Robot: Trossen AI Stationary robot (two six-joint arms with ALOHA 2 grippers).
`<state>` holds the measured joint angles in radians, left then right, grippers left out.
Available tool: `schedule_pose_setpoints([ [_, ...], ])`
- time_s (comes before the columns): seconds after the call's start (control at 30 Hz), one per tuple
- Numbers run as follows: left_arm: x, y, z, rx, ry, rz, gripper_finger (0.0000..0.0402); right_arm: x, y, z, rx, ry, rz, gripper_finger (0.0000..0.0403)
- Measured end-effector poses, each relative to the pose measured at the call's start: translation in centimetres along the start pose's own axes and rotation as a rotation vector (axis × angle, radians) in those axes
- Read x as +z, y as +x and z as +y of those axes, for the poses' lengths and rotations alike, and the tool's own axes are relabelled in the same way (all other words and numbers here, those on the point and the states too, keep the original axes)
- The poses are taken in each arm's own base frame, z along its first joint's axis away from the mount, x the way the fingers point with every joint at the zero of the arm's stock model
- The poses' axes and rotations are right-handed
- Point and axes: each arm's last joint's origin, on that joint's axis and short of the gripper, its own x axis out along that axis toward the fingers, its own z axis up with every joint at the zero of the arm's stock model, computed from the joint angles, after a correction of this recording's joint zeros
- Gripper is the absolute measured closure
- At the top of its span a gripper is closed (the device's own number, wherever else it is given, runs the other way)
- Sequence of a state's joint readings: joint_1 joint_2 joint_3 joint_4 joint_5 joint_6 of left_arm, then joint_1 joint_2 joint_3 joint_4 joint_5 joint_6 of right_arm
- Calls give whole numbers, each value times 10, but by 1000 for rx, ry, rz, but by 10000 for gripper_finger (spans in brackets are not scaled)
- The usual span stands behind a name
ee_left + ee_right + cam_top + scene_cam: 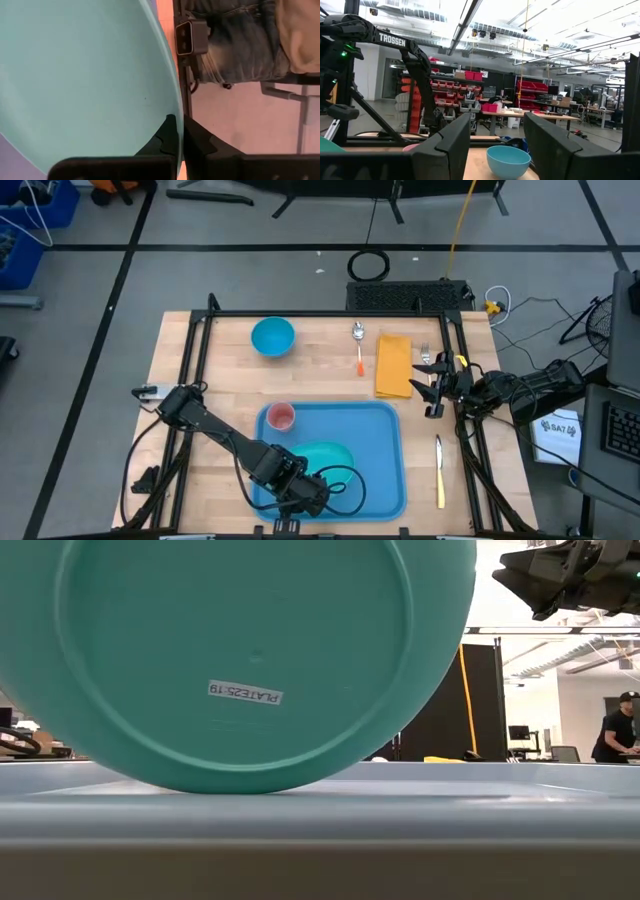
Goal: Set up tray
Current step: Put the light blue plate on the blue tray to the bottom right of the pink cup
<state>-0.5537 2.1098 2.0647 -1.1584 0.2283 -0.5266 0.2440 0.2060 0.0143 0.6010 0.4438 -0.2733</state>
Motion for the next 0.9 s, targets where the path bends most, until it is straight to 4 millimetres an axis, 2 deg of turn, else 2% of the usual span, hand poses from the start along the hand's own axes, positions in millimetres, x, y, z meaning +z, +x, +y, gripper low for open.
schedule_pose_setpoints([
  [0.23,1,1,-2,-16,26,-13,394,0,0,0,0,0,0,229],
  [0.33,11,11,-3,-58,98,-63,394,0,0,0,1,0,0,229],
  [0.43,19,28,2,-114,128,-40,394,0,0,0,1,0,-1,229],
  [0.63,19,51,16,-68,123,55,394,0,0,0,3,26,-2,229],
  [0.9,25,53,23,-51,158,26,394,0,0,0,3,25,-1,229],
])
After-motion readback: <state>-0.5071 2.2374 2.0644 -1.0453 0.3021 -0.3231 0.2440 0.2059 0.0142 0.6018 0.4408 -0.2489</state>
